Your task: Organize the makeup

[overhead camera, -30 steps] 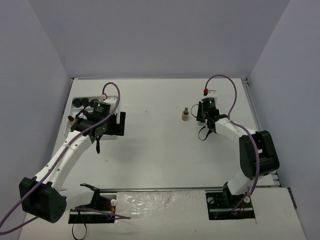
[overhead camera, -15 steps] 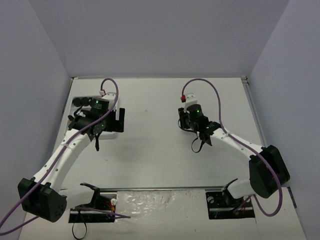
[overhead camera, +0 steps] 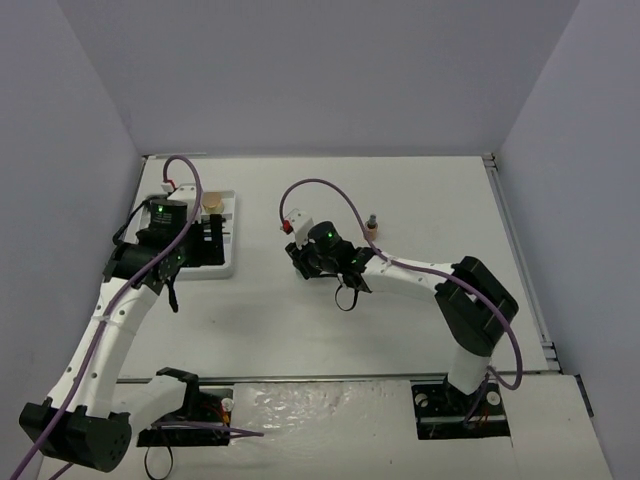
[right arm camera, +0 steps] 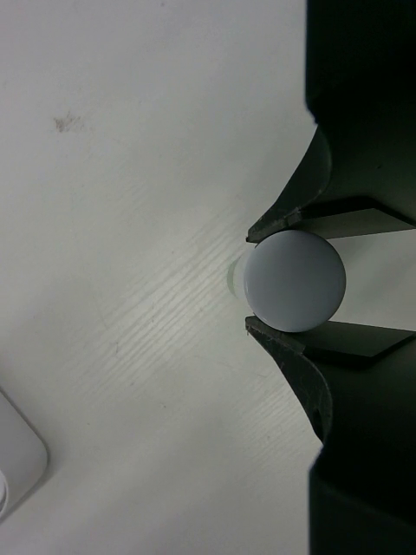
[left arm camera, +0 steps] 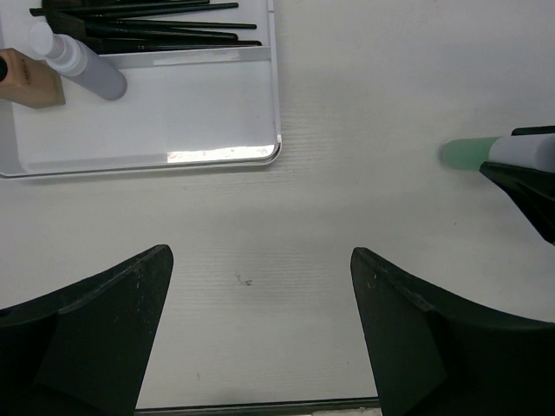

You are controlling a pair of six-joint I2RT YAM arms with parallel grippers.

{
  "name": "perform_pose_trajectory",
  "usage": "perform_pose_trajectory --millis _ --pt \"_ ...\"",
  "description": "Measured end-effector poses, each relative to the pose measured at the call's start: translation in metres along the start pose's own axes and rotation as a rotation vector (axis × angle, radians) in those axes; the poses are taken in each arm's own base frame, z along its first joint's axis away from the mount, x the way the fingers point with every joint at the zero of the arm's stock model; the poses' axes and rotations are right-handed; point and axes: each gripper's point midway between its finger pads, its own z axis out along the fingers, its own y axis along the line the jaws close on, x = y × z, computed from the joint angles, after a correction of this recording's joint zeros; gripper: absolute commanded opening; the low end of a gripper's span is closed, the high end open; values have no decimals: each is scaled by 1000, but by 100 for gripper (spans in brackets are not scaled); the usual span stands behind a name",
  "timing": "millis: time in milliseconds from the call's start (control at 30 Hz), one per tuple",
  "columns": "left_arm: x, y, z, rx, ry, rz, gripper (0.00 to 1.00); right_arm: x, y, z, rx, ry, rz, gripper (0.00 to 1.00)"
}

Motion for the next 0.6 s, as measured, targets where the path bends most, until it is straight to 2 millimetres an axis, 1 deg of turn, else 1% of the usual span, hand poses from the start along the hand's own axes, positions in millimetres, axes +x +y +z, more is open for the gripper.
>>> perform_pose_trajectory --millis 133,233,300,400,600 --pt "2 3 -8 -4 -5 -17 82 4 12 11 -36 4 -31 0" --pt "4 4 -11 -4 -7 -22 82 5 14 14 -41 -1 -39 2" --pt "4 4 -12 -4 -8 -24 82 3 16 14 -46 -9 -44 5" --pt "7 4 -11 -4 -2 -25 82 1 18 14 -48 -18 -58 11" --pt "9 2 -9 7 7 -31 83 5 22 14 -55 -12 -79 22"
